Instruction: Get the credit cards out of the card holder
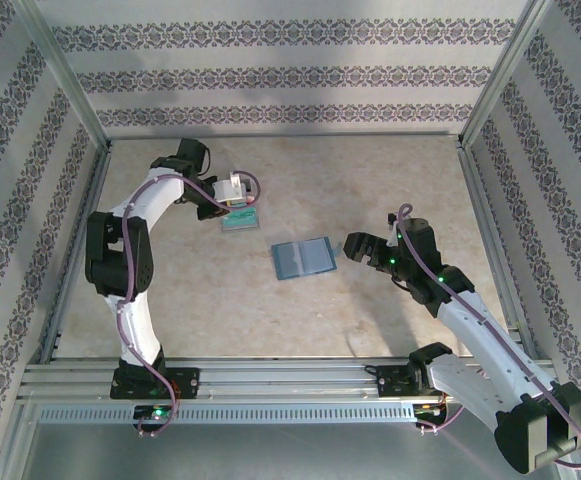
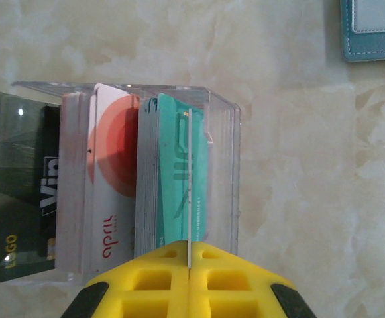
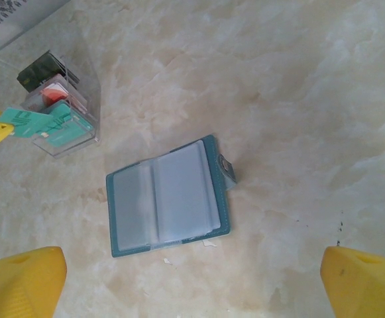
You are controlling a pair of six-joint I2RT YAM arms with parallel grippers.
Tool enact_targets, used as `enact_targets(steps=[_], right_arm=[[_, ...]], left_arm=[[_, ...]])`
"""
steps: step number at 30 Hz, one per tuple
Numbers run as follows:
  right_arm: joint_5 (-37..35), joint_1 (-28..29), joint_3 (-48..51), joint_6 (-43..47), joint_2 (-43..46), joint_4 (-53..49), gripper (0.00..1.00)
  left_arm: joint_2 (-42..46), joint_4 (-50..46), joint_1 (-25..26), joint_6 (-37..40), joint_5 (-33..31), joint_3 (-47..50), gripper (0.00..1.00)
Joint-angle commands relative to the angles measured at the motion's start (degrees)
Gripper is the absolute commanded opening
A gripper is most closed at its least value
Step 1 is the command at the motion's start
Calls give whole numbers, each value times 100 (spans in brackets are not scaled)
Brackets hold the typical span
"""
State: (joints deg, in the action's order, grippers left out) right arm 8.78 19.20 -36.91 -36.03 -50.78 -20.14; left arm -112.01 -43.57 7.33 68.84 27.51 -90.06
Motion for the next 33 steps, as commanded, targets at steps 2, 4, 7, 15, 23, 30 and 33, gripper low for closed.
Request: enact_targets(steps=[2,4,7,15,23,30,33], right_arm=[[-130,-86,-178,-44,10,-75,98],[-130,-90,-185,-40,3,-73,98],[-113,-92,-187,-34,7,-83,98],[-122,-111,-169,-27,112,-129,98],[-95,-127,-164,-36,110,-129,98],[-72,-127,-202,-9,104,-138,98],[-77,-136,-198,-9,107,-140,98]], left_arm=[[-99,-435,112,191,-85,-255,0],[-132,-418,153,192,-120,-255,0],[-239,-430,205,191,-173,-314,0],[-513,-520,266,142,-268,-529,0],[-612,-499,312,96,-484,-577,2],[-534,-343,387,-120,-454,-592,20],[-474,-286,429,-187,-489,-601,21]])
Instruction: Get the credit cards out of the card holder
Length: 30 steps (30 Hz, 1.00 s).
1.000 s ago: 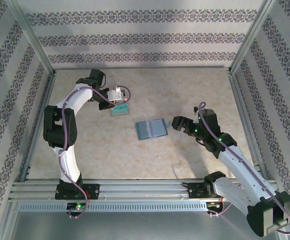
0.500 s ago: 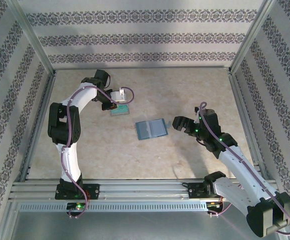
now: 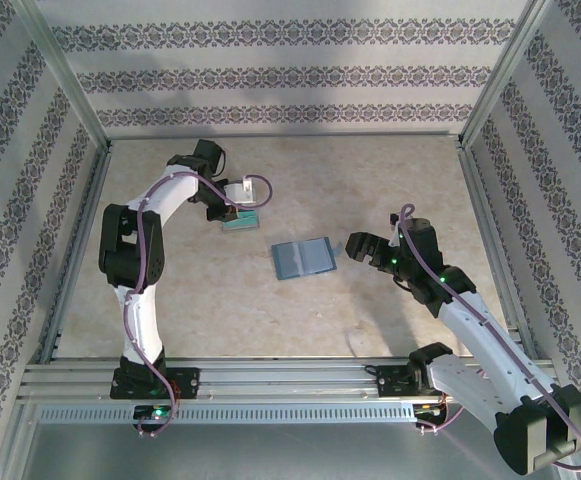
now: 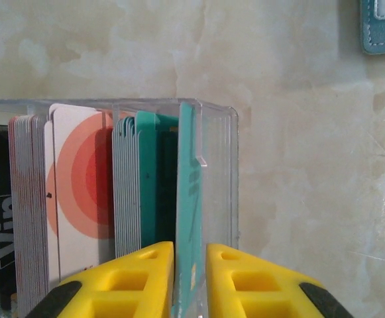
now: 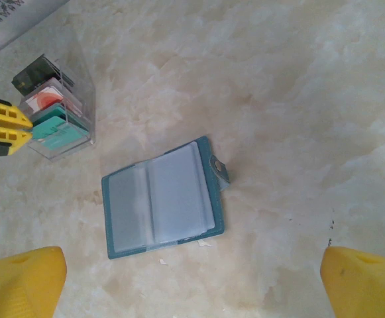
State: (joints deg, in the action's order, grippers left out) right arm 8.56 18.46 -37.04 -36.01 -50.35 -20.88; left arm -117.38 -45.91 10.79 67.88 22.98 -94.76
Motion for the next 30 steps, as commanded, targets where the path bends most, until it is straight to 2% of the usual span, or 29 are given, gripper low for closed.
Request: enact_targets(steps=[1,10,15,20,23,25,26,28,30], right_arm=[[-47,-62,-183,-11,60,-75,98],[-130,-70,-233,28,95,-173,98],[-266,-100,-251,124,258,-301,98],[-513,-156,-221,234,500,-484,98],[-714,-201,-153,286,699,-552,98],[-802,-243,-82,343,851,-548,98],[-827,-270,-48,361,906,-548,98],[-892,-318,29,414,1029,-546,98],[-974,-370,94,431,1111,-549,98]], left_arm=[[94,-39,98,-115,-42,-139,21],[745,-145,134,-310,242,-135,21],[1550,244,133,-589,172,279,22],[2512,1626,134,-1514,-302,1297,48],[3046,2421,133,-2273,-586,1925,63],[3448,2974,128,-2929,-834,2397,70],[3625,3188,134,-3199,-958,2604,77],[4054,3802,132,-3931,-1448,3170,99],[4470,4451,130,-4617,-2111,3772,99]])
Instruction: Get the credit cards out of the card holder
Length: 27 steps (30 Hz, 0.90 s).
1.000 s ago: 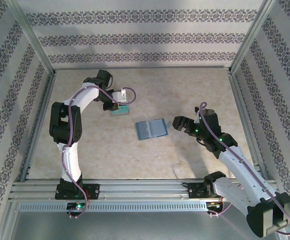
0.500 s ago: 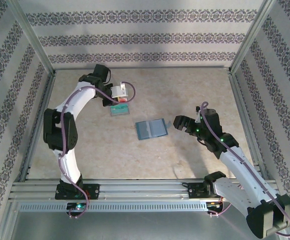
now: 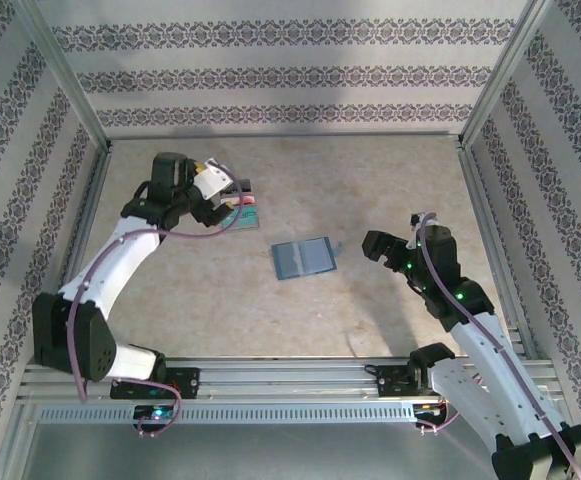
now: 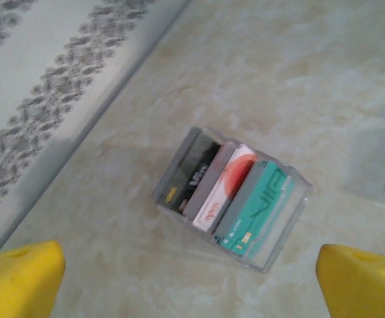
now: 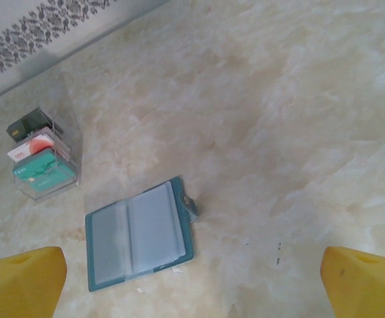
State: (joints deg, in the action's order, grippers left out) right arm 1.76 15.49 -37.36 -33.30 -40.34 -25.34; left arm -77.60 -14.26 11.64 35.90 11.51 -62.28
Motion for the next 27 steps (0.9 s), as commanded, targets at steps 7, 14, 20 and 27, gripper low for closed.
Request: enact_targets(steps=[7,14,20,27], right_arm=[[-417,-176,445,508,287,170,98],[-941,-229,673,901,187,452,98],[-1081,-291,1218,1546,84,1695,98],[-1996,-336,2181,2236,79,3779,98]], left_arm=[[1259,2360,46,-2865,-3005,2102,99],[1638,3248,34,-3448,-3424,3404,99],[911,4207,-45,-3156,-3359,3873,99],[-157,5717,-374,-2749,-2624,4129,99]])
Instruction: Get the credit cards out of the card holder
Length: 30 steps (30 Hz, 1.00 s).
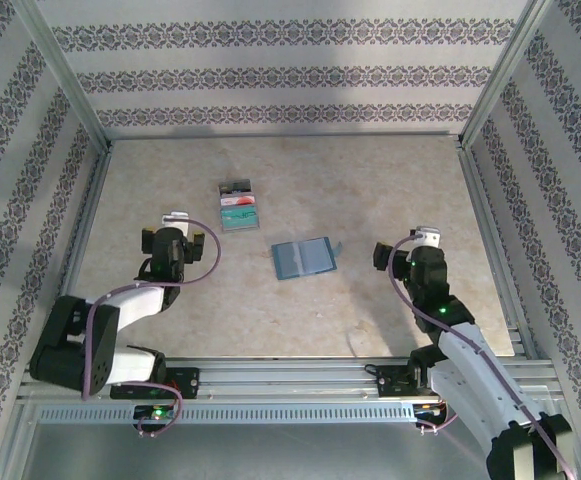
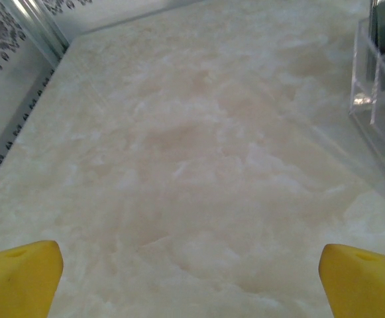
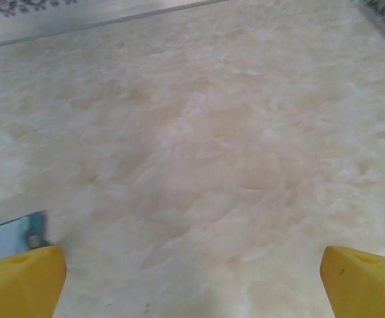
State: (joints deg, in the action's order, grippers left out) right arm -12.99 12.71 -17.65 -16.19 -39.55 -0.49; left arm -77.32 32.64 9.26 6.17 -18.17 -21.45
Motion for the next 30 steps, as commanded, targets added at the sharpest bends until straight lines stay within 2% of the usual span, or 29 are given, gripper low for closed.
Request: enact_targets(steps=[1,3,7,10,14,17,23,25,26,28,30], right_arm=[[-513,-70,316,752,-45,1652,98],[-433,-104,518,1128,-259,2289,98],[-242,-274,637,1497,-940,3069,98],[64,-502,666,1519,-1501,3596,98],[401,-714,601,1506,-2185,4132,98],[606,-785,511,1486,-2629,4513,98],[950,-871,303,1541,-3301,5027,98],[1014,-893,218,1627,-3417,5032,98],[1065,-917,207,1653,-3478,5096,98],[1178,-984,209,1670,-3743,5374,98],[1276,-1024,167,1675,-4018,5584,98]], left_arm=[[-300,1224,-197,282,470,29,99],[-394,788,-288,186,612,-223,99],[-393,688,-378,169,954,-250,99],[-202,1210,-433,48,1415,59,99],[-159,1324,-464,-72,1553,107,99],[-501,2133,-495,-125,1764,303,99],[-879,2391,-591,-207,1909,323,99],[-1307,2796,-670,-182,2168,363,99],[-1527,3258,-701,-221,2059,370,99],[-1262,2156,-811,-481,1889,49,99],[-1408,2179,-929,-584,2028,-91,99]])
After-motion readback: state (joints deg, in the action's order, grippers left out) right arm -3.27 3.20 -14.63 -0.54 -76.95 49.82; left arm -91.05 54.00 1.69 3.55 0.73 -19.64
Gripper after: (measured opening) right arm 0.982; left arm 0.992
